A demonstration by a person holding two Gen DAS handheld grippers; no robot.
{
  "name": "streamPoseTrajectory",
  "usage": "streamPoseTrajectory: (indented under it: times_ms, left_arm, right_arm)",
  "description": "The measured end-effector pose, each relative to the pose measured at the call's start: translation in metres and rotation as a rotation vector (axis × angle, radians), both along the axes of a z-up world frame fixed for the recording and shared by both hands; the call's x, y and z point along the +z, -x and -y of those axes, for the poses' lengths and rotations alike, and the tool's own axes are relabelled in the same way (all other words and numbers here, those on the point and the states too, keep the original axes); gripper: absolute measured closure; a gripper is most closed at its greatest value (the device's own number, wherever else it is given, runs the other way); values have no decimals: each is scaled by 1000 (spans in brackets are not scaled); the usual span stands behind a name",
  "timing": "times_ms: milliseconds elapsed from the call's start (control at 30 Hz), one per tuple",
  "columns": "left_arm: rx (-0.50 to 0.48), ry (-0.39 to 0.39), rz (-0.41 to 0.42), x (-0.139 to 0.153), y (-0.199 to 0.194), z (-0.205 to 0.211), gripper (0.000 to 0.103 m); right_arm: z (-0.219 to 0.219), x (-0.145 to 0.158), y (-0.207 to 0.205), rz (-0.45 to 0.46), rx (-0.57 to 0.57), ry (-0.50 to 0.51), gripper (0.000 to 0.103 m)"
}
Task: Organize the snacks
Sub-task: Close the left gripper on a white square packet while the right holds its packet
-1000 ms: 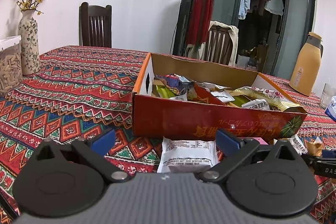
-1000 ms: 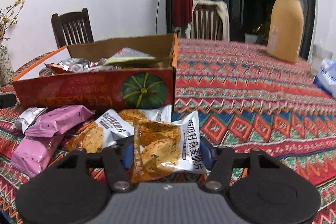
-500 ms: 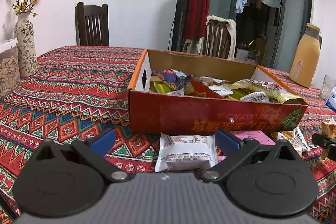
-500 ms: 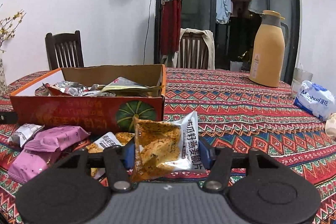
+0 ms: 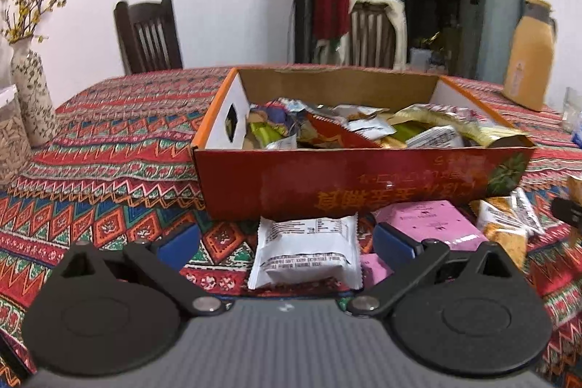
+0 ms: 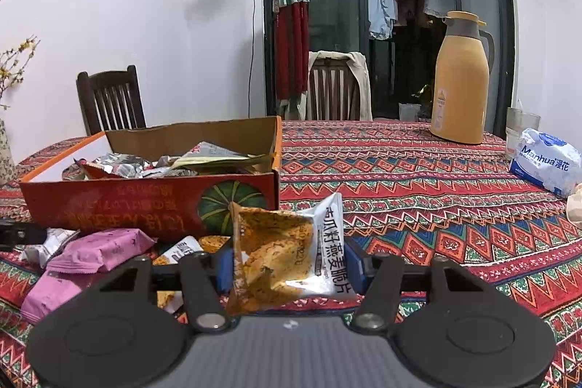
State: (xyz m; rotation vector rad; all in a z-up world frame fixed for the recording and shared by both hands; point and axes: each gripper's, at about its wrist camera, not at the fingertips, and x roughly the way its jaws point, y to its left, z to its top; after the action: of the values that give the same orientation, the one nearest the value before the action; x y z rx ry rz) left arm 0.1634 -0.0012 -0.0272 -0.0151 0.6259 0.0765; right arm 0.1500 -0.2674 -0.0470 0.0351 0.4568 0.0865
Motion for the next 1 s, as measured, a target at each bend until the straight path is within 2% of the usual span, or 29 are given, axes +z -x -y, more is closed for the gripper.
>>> streamPoseTrajectory:
  times_ms: [200,267,400,467,633,767,1000]
  left_arm:
    - [19,33,-68,-14,-23,-3,0]
    - [21,58,-104,-20,-28,-7,8]
    - [8,77,-125,-22,-30,-8,10]
    - [3,72,-120,-22,-29,-7,18]
    - [-6,77,-106,-22,-27,-6,22]
    - [-18,77,-97,-21,-24,-5,33]
    - [-18,96,-85,-19,-22,-7,40]
  right_arm:
    - [2,1,3,22,12,-16,45]
    - [2,1,5,32,18,-19,45]
    - [2,2,6,40,27,-23,45]
    - [2,3,6,43,28,-24,45]
    - [1,3,6,45,32,-22,45]
    - [0,3,7,44,36,-18,45]
    - [-2,2,3,27,35,-10,45]
